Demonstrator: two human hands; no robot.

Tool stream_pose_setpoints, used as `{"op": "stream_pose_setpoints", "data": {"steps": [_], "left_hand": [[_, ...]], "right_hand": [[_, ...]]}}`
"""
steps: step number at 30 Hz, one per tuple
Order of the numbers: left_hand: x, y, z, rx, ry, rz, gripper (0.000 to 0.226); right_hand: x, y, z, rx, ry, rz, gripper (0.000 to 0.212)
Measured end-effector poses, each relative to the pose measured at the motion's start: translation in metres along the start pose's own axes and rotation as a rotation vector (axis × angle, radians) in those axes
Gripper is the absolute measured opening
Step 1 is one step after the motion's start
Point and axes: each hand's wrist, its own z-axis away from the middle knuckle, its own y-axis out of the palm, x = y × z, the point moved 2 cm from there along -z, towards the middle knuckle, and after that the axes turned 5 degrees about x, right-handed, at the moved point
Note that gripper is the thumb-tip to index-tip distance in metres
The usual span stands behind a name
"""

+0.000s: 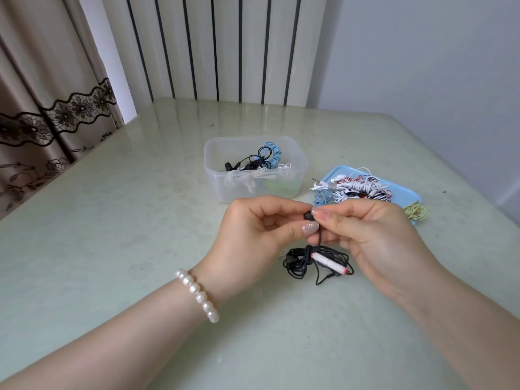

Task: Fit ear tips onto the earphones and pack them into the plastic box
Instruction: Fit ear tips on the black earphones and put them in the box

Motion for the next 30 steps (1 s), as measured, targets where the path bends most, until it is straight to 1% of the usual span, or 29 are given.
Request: {"op": "stream_pose_setpoints", "data": {"steps": [3, 5, 7, 8, 11, 13, 14, 16, 18, 20, 25, 30], "left_hand": [[0.003, -0.002, -0.001, -0.034, 0.011, -0.060, 0.017], [0.004, -0.004, -0.004, -0.044, -0.016, -0.032, 0.018], [0.004, -0.006, -0.006, -0.057, -0.051, 0.022, 0.015], [0.005, -0.007, -0.008, -0.067, -0.062, 0.047, 0.013], [0.004, -0.010, -0.009, -0.094, -0.068, 0.080, 0.007], [0.003, -0.009, -0.009, -0.103, -0.068, 0.076, 0.005], [0.003, -0.010, -0.010, -0.109, -0.068, 0.070, 0.004], [0.004, -0.011, -0.011, -0.136, -0.065, 0.069, 0.007], [0.004, -0.015, -0.014, -0.170, -0.055, 0.081, 0.012], [0.000, -0.018, -0.015, -0.190, -0.049, 0.102, 0.016], [-0.008, -0.028, -0.014, -0.213, -0.072, 0.158, 0.023], [-0.009, -0.051, -0.018, -0.337, -0.088, 0.130, 0.020]], "right_hand": [[0.002, 0.002, 0.000, 0.078, 0.031, 0.013, 0.026], [0.005, -0.001, 0.000, 0.099, 0.051, 0.106, 0.036], [0.010, -0.010, -0.001, 0.090, 0.020, 0.311, 0.041], [0.013, -0.014, -0.001, 0.114, 0.003, 0.423, 0.044], [0.008, -0.015, 0.002, 0.269, 0.051, 0.707, 0.053], [-0.002, -0.013, 0.001, 0.284, -0.014, 0.850, 0.046], [-0.006, -0.011, 0.000, 0.271, -0.056, 0.845, 0.038], [-0.005, -0.006, 0.000, 0.262, -0.087, 0.670, 0.023], [0.004, -0.007, 0.000, 0.249, -0.104, 0.454, 0.020], [0.012, -0.008, 0.001, 0.206, -0.128, 0.335, 0.016], [0.035, -0.002, -0.007, 0.130, -0.143, 0.322, 0.010], [0.079, 0.014, -0.031, 0.112, -0.248, 0.421, 0.008]]}}
